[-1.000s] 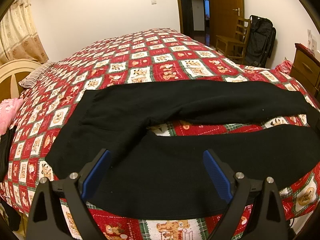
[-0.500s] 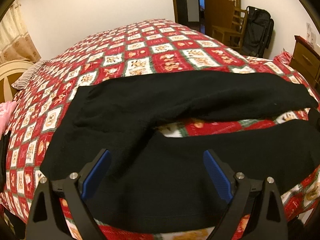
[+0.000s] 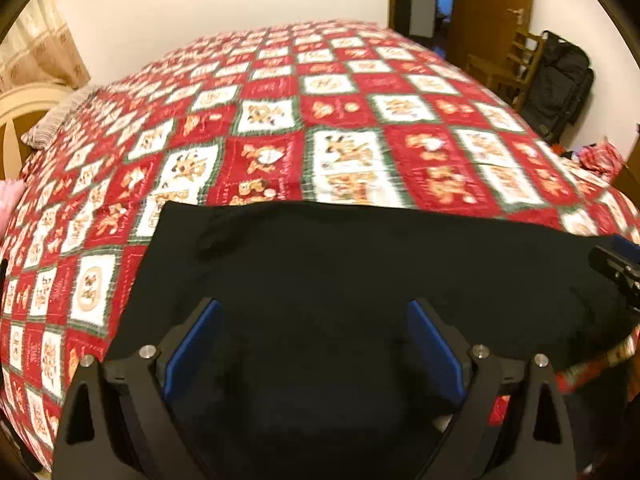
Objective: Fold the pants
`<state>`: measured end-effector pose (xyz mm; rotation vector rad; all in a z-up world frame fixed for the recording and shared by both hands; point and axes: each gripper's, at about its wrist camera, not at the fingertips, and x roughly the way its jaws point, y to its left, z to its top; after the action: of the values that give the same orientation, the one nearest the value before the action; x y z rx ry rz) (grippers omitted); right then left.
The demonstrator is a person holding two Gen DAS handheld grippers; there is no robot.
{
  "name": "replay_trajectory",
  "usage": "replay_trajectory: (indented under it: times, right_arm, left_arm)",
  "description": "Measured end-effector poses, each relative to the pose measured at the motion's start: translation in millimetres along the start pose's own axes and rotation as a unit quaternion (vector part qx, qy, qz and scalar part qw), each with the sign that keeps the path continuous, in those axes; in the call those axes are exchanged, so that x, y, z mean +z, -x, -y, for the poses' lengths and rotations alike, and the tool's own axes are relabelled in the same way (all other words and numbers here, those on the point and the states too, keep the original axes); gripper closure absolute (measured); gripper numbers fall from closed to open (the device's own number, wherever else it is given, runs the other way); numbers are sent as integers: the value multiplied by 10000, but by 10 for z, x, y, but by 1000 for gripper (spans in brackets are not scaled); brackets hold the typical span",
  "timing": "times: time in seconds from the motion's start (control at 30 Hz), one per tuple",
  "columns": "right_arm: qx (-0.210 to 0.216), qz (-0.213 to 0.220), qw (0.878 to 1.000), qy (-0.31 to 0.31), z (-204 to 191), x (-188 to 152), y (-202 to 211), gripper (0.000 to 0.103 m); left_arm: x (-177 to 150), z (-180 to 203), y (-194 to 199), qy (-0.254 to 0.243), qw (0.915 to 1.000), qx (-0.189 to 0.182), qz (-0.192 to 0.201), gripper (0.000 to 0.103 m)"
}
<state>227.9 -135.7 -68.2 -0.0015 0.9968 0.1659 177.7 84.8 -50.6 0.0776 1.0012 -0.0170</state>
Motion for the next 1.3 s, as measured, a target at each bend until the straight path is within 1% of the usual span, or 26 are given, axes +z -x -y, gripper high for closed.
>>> replay_trajectory:
  times: [0.07, 0.13, 0.2, 0.23, 0.3, 0.33, 0.37, 0.4, 0.43, 0.47, 0.5, 0.57, 0.67, 0.77, 0.8, 0.83, 0.87, 0.93, 1.0, 1.07, 1.13, 1.23, 1.3]
  right_arm:
    - [102, -121, 9998, 92, -10, 23, -128, 18]
    - [134, -189, 9991, 367, -70, 23, -231, 18]
    - [7, -132, 9975, 698, -138, -10, -266, 19]
    - [18, -53, 9964, 844, -161, -24, -263, 19]
    - [168, -41, 9961, 864, -149, -25, -264, 30]
    - [251, -34, 9959, 864, -140, -23, -256, 33]
    - [287, -30, 9956, 890, -141, -22, -247, 41]
    - [391, -29, 9947, 948, -149, -23, -227, 54]
    - [444, -14, 9939, 1014, -172, -23, -212, 62]
    - [482, -5, 9926, 1112, -207, -30, -192, 78]
    - [466, 3, 9917, 1202, -239, -35, -182, 87]
    - [421, 40, 9894, 1392, -305, -58, -132, 96]
    - [412, 270, 9879, 1469, -341, -108, 18, 98]
    - [486, 578, 9847, 1568, -379, -193, 278, 98]
    - [509, 667, 9833, 1615, -397, -239, 375, 98]
    - [520, 762, 9816, 1674, -423, -291, 472, 98]
    - [545, 848, 9794, 1752, -458, -353, 561, 98]
    - [574, 948, 9755, 1899, -527, -487, 692, 98]
    - [597, 1020, 9705, 2102, -634, -681, 792, 98]
    - [538, 1082, 9656, 2304, -717, -851, 835, 98]
    - [408, 1121, 9599, 2537, -800, -1038, 833, 98]
    - [297, 1072, 9573, 2669, -854, -1194, 751, 98]
    - [260, 1110, 9576, 2646, -848, -1209, 733, 98]
  left_arm:
    - [51, -23, -145, 18, 10000, 31, -88, 7]
    - [77, -39, -281, 63, 9998, 33, -183, 7]
    - [90, -51, -362, 92, 9997, 10, -210, 7]
    - [85, -56, -422, 99, 9996, 43, -244, 7]
    - [72, -79, -498, 156, 9995, 3, -284, 5]
    - [62, -98, -505, 234, 9995, -46, -213, 3]
    - [52, -115, -508, 288, 9995, -29, -144, 0]
    - [43, -121, -519, 302, 9995, -9, -119, 0]
    - [36, -121, -522, 316, 9995, -17, -68, 0]
    - [32, -124, -523, 326, 9995, -16, -23, 0]
    - [28, -124, -530, 321, 9995, -13, 19, 0]
    - [8, -146, -528, 369, 9993, -60, 58, 0]
    - [10, -186, -529, 368, 9992, -150, -72, 0]
    - [39, -240, -488, 284, 9986, -151, -420, 0]
    - [48, -279, -453, 314, 9983, -117, -479, 0]
    - [59, -336, -397, 402, 9981, -98, -453, 0]
    - [71, -411, -315, 545, 9977, -155, -373, 0]
    - [109, -546, -171, 865, 9952, -378, -251, 0]
    - [172, -648, -44, 1169, 9907, -678, -143, 0]
    - [230, -664, -5, 1303, 9878, -839, -145, 0]
    - [282, -638, -29, 1376, 9855, -965, -230, 0]
    - [357, -564, -166, 1528, 9812, -1095, -449, 0]
    - [411, -508, -290, 1637, 9769, -1176, -705, 0]
